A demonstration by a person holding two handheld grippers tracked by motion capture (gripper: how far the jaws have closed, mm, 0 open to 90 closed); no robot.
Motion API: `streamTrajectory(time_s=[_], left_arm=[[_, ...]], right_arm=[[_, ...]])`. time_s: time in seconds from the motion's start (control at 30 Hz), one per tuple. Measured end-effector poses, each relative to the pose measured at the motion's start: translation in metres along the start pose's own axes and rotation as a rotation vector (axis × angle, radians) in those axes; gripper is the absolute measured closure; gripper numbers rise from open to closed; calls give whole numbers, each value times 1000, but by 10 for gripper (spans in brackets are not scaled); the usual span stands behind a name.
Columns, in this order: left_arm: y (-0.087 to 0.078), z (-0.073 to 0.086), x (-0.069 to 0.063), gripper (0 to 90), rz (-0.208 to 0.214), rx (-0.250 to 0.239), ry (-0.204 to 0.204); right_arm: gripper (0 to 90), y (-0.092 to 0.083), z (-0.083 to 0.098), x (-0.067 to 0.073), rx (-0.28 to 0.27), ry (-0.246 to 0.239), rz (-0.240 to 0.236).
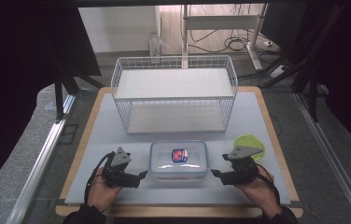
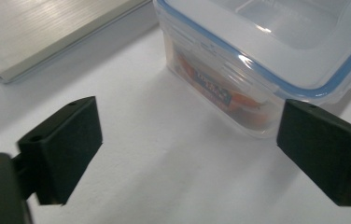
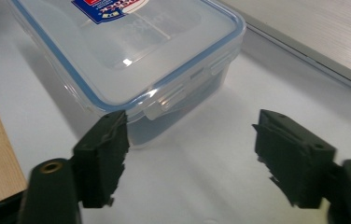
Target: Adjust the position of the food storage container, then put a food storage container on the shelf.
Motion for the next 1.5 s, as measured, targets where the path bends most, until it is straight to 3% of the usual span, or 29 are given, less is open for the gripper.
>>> streamTrajectory(time_s=[0.17,0.3,0.5,0.67,0.8,0.87,1.0,1.03,1.17,1.27,1.3,1.47,1.5], left_arm=[[0,-1,2,35,20,-28,-9],[1,0,4,37,30,-18,-31],[1,-4,0,33,64,-48,-30],[0,-10,-1,31,96,-77,-52],[-1,-18,-2,32,145,-89,-85],[1,-22,-4,35,169,-77,-97],[12,-29,-8,34,236,-43,-133],[12,-29,-8,35,236,-43,-133],[24,-33,-11,32,287,-7,-170],[37,-32,-13,26,308,35,-167],[37,-32,-13,13,308,35,-167],[46,-31,-17,3,431,65,-206],[46,-31,-17,4,431,65,-206]], right_arm=[[170,1,-3,0,-23,1,-20],[154,1,-4,0,-31,5,-29],[122,3,-5,2,-31,5,-40],[103,5,-8,3,-33,9,-53],[98,8,-11,3,-35,37,-69],[66,11,-12,4,-28,67,-81],[26,17,-14,5,-6,82,-83],[26,17,-14,5,-6,82,-83],[29,25,-16,4,5,141,-126],[48,32,-20,2,11,223,-176],[48,32,-20,2,11,223,-176],[45,48,-20,-2,41,313,-257],[45,48,-20,-2,41,313,-257]])
Point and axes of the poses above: each handheld gripper's, and its own axes: y roughly forward along the jaws, z roughly out of its underside, x roughly to its left, the point moved 8 cm from there along y, roughly forward along the jaws, and after that the axes turned 10 degrees about -z, right-handed, at the moved point
